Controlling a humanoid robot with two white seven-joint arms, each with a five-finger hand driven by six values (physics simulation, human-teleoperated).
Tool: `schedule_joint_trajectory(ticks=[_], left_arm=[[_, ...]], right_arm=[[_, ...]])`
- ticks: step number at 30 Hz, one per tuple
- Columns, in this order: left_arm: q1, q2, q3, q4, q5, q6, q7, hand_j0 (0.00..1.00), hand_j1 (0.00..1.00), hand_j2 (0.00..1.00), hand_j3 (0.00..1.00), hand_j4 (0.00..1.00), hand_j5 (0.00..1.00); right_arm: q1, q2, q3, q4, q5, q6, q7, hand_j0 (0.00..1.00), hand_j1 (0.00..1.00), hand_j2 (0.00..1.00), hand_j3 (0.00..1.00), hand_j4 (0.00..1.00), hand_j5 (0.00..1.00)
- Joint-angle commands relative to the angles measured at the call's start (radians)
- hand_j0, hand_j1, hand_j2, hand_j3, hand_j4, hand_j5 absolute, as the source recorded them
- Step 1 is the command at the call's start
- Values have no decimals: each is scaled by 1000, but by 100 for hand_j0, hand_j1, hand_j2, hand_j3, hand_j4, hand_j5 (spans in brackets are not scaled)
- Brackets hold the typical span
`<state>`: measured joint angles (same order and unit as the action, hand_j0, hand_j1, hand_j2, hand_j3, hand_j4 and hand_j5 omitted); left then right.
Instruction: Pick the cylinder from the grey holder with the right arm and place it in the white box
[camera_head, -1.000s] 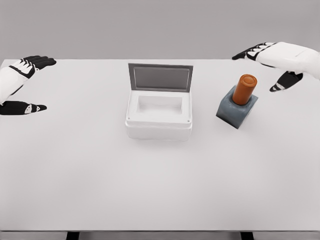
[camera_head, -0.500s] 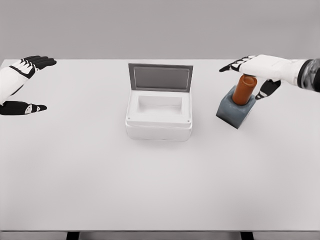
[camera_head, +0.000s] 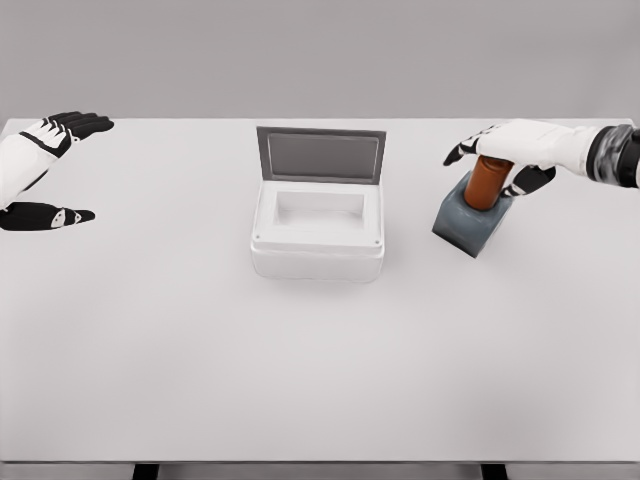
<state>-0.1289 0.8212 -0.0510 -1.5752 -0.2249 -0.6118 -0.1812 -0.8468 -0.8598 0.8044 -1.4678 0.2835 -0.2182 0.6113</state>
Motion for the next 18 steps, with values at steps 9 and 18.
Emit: schedule_joint_trajectory(ticks=[9,18], left_arm=[[0,1,0,0,6,1,2,100,100,100,100,100,100],[0,-2,0,0,6,1,0,100,100,100,100,100,100]], right_arm=[[0,-16,-10,-12,-3,-21,0,33,33,33,33,33,33],[-3,-39,-19,-111,-4,-89,0,22,22,22,22,22,22]])
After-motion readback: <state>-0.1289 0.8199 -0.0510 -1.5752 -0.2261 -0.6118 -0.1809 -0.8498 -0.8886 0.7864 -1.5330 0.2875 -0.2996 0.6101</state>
